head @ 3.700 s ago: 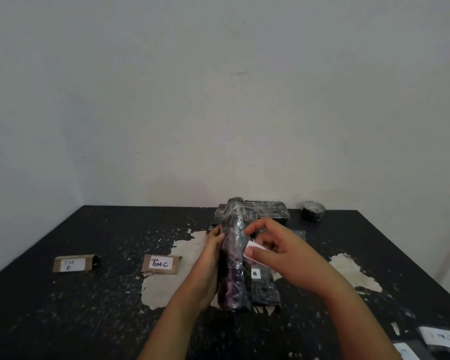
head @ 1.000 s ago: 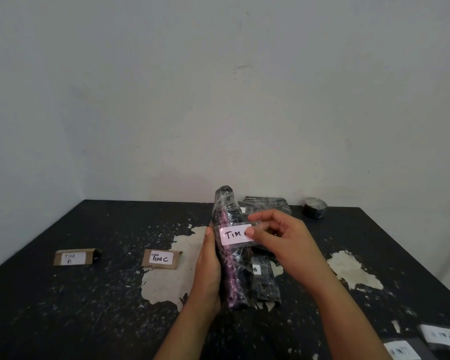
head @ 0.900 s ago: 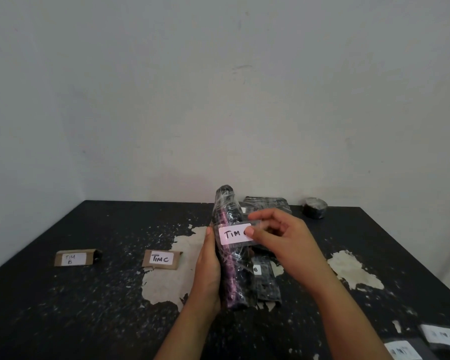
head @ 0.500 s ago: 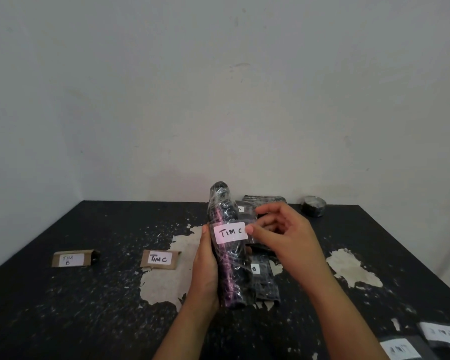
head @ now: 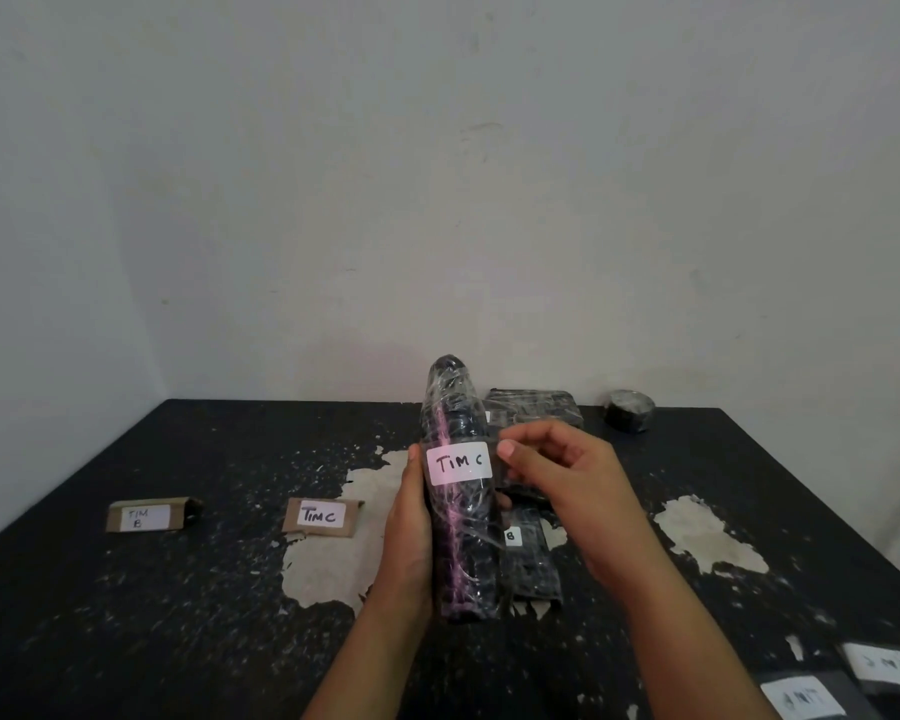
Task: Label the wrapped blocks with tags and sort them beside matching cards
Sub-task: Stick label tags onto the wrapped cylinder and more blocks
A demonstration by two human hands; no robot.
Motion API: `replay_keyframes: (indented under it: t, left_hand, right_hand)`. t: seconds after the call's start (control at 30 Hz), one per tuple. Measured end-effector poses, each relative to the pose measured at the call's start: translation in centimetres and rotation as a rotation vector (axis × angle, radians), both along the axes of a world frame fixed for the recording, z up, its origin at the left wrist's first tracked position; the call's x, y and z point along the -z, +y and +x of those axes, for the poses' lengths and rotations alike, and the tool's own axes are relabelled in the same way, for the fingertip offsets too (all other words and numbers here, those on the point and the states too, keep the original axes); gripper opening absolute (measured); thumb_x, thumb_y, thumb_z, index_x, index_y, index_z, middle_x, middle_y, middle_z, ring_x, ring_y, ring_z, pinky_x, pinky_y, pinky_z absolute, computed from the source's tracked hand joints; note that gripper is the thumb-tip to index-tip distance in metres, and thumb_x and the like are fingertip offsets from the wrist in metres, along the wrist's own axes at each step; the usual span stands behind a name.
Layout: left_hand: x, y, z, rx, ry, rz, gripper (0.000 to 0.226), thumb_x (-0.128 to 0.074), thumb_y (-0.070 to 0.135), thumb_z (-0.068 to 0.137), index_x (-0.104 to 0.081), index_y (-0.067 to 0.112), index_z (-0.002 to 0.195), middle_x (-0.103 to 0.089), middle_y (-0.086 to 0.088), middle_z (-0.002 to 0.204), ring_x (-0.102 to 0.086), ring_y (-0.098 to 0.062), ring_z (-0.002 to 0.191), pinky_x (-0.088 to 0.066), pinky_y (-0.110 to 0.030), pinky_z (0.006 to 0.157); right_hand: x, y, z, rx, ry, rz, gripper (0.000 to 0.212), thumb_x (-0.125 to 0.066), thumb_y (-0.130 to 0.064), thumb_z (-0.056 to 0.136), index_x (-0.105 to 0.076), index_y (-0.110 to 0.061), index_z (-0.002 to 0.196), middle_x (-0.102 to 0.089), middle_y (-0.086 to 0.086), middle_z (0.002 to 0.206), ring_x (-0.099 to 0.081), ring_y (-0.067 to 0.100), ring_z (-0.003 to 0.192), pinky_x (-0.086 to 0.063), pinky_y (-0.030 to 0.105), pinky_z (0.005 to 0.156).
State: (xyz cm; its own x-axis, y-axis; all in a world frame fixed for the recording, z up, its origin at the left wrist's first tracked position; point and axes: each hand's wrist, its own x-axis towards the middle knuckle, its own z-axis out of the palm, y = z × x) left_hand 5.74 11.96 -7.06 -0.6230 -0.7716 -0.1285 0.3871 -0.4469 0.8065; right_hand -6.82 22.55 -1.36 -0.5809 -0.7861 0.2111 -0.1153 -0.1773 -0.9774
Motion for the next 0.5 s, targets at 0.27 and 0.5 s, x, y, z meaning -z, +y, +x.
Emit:
replay_keyframes:
  t: [0.27,0.5]
  left_hand:
    - [-0.4,0.4,0.2,0.057,0.039,-0.017,0.082,-0.036,0.07,0.106,-0.08,0.0,0.112,-0.073,-0.028,0.088,-0.07,-0.036,0.072,-0.059,-0.045,0.073]
    - [-1.0,0.3,0.3,0.095,0.064,-0.027,0.082,-0.034,0.067,0.106,-0.081,0.001,0.114,-0.073,-0.027,0.089,-0.071,-0.035,0.074,-0.063,-0.042,0.07]
  right_hand:
    - [0.4,-0.4,0.0,-0.049,-0.11,0.02,0.006,-0.079,-0.017,0.1,-0.084,-0.015,0.1,-0.079,0.022,0.103,-0.066,0.022,0.077,-0.06,0.038,0.078]
    - [1.3,-0.7,-0.2,-0.075,-0.18,0.044,0.01,-0.072,-0.009,0.104,-0.076,-0.001,0.109,-0.077,0.012,0.085,-0.065,0.018,0.059,-0.061,0.029,0.062]
